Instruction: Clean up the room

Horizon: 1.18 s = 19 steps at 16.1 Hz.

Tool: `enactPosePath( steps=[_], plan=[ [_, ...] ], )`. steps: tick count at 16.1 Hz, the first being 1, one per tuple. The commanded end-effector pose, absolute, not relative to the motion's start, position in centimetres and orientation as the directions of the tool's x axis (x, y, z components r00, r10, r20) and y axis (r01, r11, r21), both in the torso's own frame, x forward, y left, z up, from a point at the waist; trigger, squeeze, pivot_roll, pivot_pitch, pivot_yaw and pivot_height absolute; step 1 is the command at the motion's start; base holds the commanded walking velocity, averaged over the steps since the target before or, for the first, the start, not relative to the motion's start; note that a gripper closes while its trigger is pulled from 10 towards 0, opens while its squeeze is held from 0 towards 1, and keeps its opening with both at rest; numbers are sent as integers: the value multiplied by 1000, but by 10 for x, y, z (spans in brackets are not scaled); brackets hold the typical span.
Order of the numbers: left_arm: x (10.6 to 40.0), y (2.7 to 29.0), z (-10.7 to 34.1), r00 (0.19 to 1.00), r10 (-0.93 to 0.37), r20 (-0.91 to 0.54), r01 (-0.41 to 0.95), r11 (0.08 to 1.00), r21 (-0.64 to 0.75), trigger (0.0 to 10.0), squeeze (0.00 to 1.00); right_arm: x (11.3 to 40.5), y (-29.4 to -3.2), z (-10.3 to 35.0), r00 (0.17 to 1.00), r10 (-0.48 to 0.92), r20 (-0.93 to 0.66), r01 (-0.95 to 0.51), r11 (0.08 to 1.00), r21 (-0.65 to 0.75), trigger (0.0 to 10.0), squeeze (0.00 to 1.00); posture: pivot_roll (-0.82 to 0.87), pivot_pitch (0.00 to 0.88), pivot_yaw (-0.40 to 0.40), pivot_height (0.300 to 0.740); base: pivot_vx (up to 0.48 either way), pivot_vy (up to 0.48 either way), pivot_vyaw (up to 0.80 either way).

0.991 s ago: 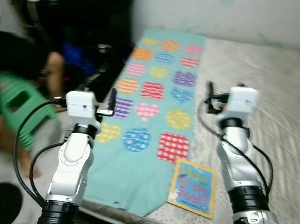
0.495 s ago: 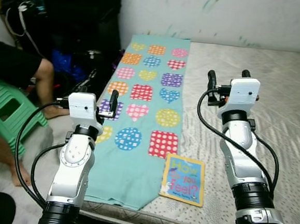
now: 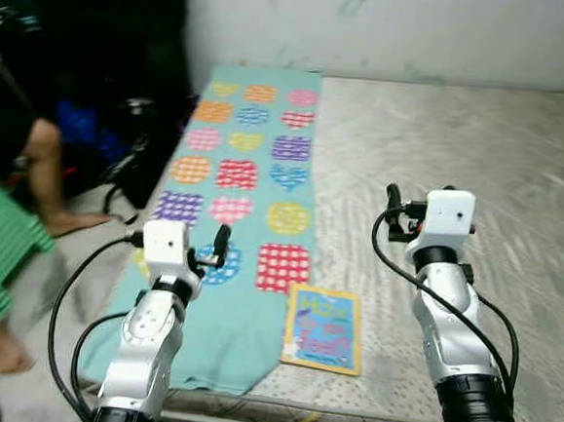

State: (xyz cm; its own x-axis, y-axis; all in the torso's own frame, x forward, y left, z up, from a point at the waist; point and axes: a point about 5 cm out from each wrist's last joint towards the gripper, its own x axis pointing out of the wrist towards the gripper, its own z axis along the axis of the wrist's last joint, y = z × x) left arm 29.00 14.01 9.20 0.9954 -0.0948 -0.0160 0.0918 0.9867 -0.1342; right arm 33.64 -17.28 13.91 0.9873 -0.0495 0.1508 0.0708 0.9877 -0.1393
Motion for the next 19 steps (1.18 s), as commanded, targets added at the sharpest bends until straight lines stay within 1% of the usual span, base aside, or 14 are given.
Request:
enactPosePath(
  steps=[1,2,7,10,13,19],
  plan=[
    [290,144,93,996,-87,-13,84,987,-134,10000,0,339,-170,146,985,-44,166,67,988,-137,10000,0,-65,0,68,740,0,0,-600],
    [290,144,93,996,-91,-13,88,986,-139,10000,0,340,-170,147,985,-43,169,66,988,-137,10000,0,-64,0,67,740,0,0,-413],
    [290,144,92,996,-93,-13,90,984,-151,10000,0,341,-168,148,984,-37,173,62,988,-141,10000,0,-64,0,67,740,0,0,0],
    [290,144,94,996,-92,-7,90,984,-155,10000,0,340,-169,149,983,-37,179,63,988,-141,10000,0,-63,0,64,740,0,0,-717],
    [289,144,94,996,-89,-6,87,984,-152,10000,0,339,-167,149,983,-30,182,56,988,-144,10000,0,-62,0,65,740,0,0,0],
    [289,145,94,996,-85,-7,83,986,-147,10000,0,339,-166,149,983,-22,182,50,987,-150,10000,0,-62,0,63,740,0,242,0]
  ],
)
